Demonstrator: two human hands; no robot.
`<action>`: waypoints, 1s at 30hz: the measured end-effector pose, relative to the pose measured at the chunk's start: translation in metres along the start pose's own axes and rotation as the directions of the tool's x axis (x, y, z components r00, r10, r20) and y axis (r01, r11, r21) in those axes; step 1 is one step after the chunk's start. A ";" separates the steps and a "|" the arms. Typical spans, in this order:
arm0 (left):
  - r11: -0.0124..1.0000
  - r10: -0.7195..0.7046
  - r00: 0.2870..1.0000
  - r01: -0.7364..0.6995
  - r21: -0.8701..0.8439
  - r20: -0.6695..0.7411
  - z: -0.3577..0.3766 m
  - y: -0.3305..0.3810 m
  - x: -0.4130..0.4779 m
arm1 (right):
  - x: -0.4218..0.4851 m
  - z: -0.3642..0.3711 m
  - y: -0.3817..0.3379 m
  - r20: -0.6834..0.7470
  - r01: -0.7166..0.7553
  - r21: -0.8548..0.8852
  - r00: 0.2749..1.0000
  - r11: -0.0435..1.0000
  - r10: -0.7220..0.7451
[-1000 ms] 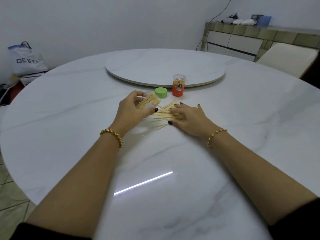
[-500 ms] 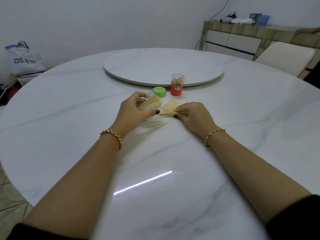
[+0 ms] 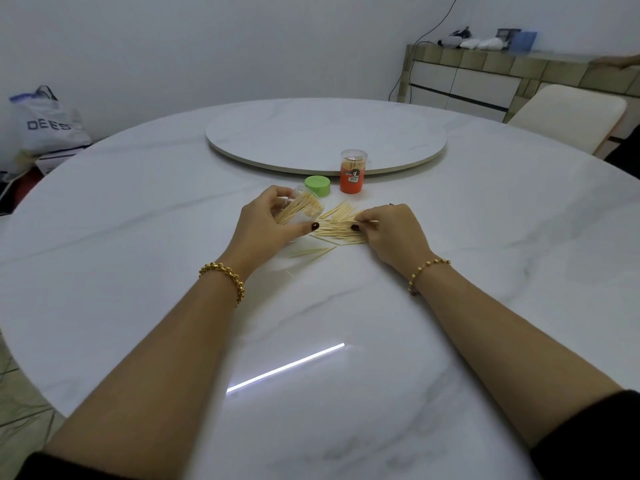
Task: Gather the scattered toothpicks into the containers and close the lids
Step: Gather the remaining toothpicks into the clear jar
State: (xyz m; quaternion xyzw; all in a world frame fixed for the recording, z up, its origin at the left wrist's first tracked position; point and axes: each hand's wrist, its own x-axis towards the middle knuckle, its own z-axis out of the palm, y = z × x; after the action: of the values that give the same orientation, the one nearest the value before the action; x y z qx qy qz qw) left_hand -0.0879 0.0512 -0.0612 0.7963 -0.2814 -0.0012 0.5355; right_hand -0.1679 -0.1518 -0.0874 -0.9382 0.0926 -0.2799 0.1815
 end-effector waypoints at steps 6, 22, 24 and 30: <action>1.000 -0.004 1.000 0.004 -0.016 0.012 0.002 0.000 -0.001 | 0.000 -0.004 0.000 -0.089 -0.007 0.066 0.996 0.998 0.013; 0.996 0.089 0.993 -0.090 0.015 0.082 0.017 0.013 -0.007 | 0.006 -0.027 -0.042 -0.153 -0.037 0.832 0.943 0.553 0.294; 0.994 0.104 0.990 -0.105 0.012 0.097 0.020 0.014 -0.008 | 0.007 -0.028 -0.048 -0.125 -0.040 0.866 0.947 0.498 0.294; 0.994 0.108 0.988 -0.109 0.002 0.107 0.023 0.014 -0.009 | 0.001 -0.024 -0.059 0.017 -0.119 0.911 0.967 0.394 0.252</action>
State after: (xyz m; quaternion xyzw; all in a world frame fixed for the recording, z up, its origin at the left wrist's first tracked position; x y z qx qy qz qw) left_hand -0.1091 0.0320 -0.0620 0.7807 -0.3525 -0.0137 0.5158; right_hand -0.1766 -0.1046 -0.0447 -0.6556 0.0420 -0.3209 0.6822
